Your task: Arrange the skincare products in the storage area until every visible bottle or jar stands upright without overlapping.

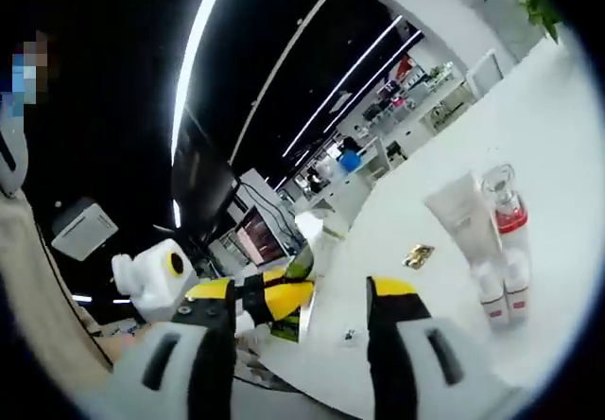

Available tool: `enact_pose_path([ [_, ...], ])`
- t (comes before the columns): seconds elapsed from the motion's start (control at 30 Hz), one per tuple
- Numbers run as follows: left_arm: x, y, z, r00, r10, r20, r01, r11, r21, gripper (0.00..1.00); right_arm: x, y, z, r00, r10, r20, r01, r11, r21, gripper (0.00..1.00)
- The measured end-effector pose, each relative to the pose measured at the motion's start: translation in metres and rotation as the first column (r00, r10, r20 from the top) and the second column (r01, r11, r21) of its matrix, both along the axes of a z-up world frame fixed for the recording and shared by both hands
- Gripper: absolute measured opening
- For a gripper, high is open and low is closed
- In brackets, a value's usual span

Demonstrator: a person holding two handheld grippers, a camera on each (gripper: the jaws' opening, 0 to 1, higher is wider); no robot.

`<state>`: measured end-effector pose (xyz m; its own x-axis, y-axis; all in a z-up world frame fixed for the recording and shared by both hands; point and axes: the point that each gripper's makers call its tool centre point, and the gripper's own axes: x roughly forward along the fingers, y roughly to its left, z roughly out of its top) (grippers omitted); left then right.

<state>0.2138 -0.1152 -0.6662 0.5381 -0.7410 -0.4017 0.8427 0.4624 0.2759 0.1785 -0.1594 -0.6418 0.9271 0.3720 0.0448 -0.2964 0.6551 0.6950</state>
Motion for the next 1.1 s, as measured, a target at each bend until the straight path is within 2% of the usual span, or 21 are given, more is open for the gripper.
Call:
enact_pose_path([
  [0.1, -0.014, -0.007, 0.002, 0.999, -0.034, 0.032, 0.033, 0.999, 0.030, 0.03, 0.007, 0.000, -0.002, 0.999, -0.026, -0.020, 0.027, 0.999, 0.035, 0.55],
  [0.17, -0.021, -0.009, 0.001, 0.995, -0.061, 0.077, 0.053, 0.994, 0.096, 0.03, 0.009, 0.002, -0.002, 0.999, -0.036, -0.031, 0.037, 0.997, 0.063, 0.53],
  [0.23, -0.028, -0.012, 0.001, 0.994, -0.072, 0.085, 0.063, 0.993, 0.100, 0.03, 0.010, 0.000, -0.003, 0.997, -0.059, -0.055, 0.064, 0.993, 0.096, 0.49],
  [0.3, -0.034, -0.015, 0.001, 0.992, -0.084, 0.089, 0.075, 0.992, 0.101, 0.03, 0.010, -0.002, -0.005, 0.995, -0.076, -0.071, 0.084, 0.990, 0.114, 0.42],
  [0.37, -0.038, -0.017, 0.001, 0.993, -0.088, 0.083, 0.080, 0.992, 0.101, 0.03, 0.008, -0.008, -0.004, 0.991, -0.114, -0.069, 0.122, 0.985, 0.124, 0.27],
  [0.4, -0.040, -0.018, 0.002, 0.993, -0.089, 0.082, 0.081, 0.993, 0.089, 0.04, 0.007, -0.014, -0.010, 0.983, -0.146, -0.114, 0.160, 0.979, 0.128, 0.20],
  [0.43, -0.041, -0.019, 0.002, 0.994, -0.088, 0.069, 0.082, 0.994, 0.077, 0.05, 0.004, -0.014, -0.010, 0.983, -0.136, -0.126, 0.156, 0.973, 0.168, 0.16],
  [0.5, -0.043, -0.020, 0.001, 0.993, -0.095, 0.069, 0.089, 0.993, 0.082, 0.06, 0.001, -0.014, -0.009, 0.986, -0.124, -0.111, 0.141, 0.976, 0.164, 0.14],
  [0.83, -0.057, -0.022, -0.003, 0.990, -0.134, -0.040, 0.135, 0.990, 0.029, 0.16, -0.011, -0.022, -0.006, 0.990, -0.099, -0.104, 0.116, 0.977, 0.178, 0.09],
  [1.03, -0.059, -0.013, -0.001, 0.986, -0.131, -0.107, 0.132, 0.991, 0.003, 0.24, -0.017, -0.035, -0.005, 0.991, -0.098, -0.096, 0.113, 0.978, 0.177, 0.06],
  [1.1, -0.058, -0.009, 0.000, 0.980, -0.132, -0.149, 0.131, 0.991, -0.022, 0.30, -0.020, -0.036, -0.002, 0.993, -0.078, -0.085, 0.093, 0.977, 0.191, 0.04],
])
